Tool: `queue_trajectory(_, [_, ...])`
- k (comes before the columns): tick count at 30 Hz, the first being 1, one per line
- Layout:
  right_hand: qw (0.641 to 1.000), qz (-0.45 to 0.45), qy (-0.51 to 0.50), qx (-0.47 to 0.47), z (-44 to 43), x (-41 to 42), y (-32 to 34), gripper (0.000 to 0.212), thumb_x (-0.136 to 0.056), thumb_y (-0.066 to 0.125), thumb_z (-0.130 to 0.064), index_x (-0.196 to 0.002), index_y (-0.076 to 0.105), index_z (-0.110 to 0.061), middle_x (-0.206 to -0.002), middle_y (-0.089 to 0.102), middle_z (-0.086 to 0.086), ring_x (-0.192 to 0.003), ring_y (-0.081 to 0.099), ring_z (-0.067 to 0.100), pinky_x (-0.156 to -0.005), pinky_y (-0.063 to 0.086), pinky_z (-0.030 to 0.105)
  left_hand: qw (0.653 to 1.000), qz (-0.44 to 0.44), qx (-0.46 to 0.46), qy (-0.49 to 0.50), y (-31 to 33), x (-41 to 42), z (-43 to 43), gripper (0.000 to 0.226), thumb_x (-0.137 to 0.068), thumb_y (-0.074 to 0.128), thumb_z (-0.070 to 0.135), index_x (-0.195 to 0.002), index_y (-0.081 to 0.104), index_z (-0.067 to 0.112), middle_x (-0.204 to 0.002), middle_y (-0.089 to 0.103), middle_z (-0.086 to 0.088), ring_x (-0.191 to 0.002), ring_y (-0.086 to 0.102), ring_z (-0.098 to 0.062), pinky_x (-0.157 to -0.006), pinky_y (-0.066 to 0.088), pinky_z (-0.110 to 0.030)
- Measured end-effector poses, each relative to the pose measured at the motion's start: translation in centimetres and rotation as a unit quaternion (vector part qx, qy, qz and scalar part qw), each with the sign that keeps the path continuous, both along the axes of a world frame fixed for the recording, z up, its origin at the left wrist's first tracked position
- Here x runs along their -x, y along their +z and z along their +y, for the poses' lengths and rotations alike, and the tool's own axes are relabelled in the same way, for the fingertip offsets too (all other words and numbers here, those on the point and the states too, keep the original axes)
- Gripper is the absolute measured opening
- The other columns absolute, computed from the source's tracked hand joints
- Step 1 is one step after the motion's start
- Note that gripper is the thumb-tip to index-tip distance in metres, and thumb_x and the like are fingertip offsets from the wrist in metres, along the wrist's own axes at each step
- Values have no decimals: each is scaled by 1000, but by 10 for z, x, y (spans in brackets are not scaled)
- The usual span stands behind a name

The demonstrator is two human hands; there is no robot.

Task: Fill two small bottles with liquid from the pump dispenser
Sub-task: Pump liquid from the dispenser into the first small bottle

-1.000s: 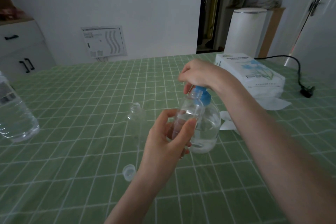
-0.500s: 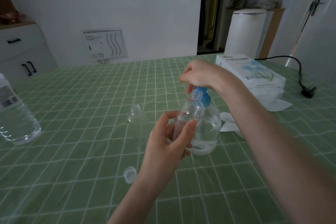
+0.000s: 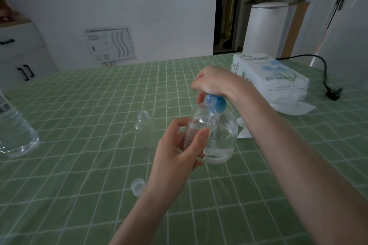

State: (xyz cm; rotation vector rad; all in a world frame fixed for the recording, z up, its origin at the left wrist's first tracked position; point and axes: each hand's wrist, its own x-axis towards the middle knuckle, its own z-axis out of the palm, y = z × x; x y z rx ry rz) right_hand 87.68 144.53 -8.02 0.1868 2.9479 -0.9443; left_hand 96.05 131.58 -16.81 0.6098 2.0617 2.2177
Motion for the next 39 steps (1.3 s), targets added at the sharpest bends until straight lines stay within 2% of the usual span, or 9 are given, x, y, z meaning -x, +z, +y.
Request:
queue_trajectory(3, [1000,4,0,-6,1,0,5,33,-95,51,-23,-119,61,-3,-106,71,13,-102,66,27,-82,44,35,1000,3,-2,1,1,0,1,34,-63,63,51,-88,61,28,-67,67,-1,-53,57,-8,-49,47,-18])
queue_trajectory(6, [1000,9,1,-13,2,1,10,31,-95,51,-23,-116,63,-4,-101,72,11,-97,68,25,-71,42,32,1000,5,-5,0,1,0,1,28,-66,63,47,-87,62,29,-68,67,-2,-54,57,-8,-50,48,-19])
queue_trajectory(7, [1000,8,2,-13,2,1,11,31,-95,51,-23,-116,63,-3,-101,72,11,-98,68,24,-71,43,31,1000,4,-6,0,2,0,1,28,-66,63,47,-87,62,29,-68,66,-2,-54,57,-8,-50,48,-19])
queue_trajectory(11, [1000,8,3,-15,0,1,9,33,-94,51,-21,-119,62,-3,-106,71,13,-103,66,26,-90,46,35,1000,5,-2,1,2,0,1,30,-64,63,49,-86,62,29,-67,66,-3,-53,57,-9,-49,49,-20])
queue_trajectory(19, [1000,-8,6,-4,1,0,1,35,-96,52,-22,-126,58,-4,-112,68,14,-107,62,27,-84,41,35,1000,7,6,8,0,0,0,37,-65,63,50,-91,61,24,-67,66,-10,-51,54,-11,-45,43,-18])
queue_trajectory(24, [1000,15,7,-17,1,0,9,31,-95,51,-24,-117,62,-4,-105,71,13,-101,66,26,-89,46,37,1000,8,2,1,1,0,0,30,-67,63,47,-88,60,27,-67,66,-2,-52,55,-9,-46,45,-19])
queue_trajectory(27, [1000,17,7,-21,2,0,11,31,-95,51,-24,-118,61,-4,-105,71,12,-101,66,25,-83,46,35,1000,6,-4,1,2,0,0,31,-65,64,51,-86,61,28,-67,66,-2,-52,55,-9,-47,46,-19])
queue_trajectory(34, [1000,15,3,-8,2,2,7,32,-94,51,-22,-117,63,-2,-104,73,14,-102,67,27,-92,47,36,1000,12,0,-4,0,0,-1,32,-67,62,47,-90,60,24,-67,66,-1,-53,56,-8,-48,46,-19])
queue_trajectory(39, [1000,0,2,-4,2,2,0,33,-95,50,-22,-122,59,-4,-110,69,13,-105,63,26,-88,44,35,1000,6,-2,0,-2,-1,0,35,-67,63,47,-92,60,22,-68,67,-2,-52,56,-8,-47,44,-16])
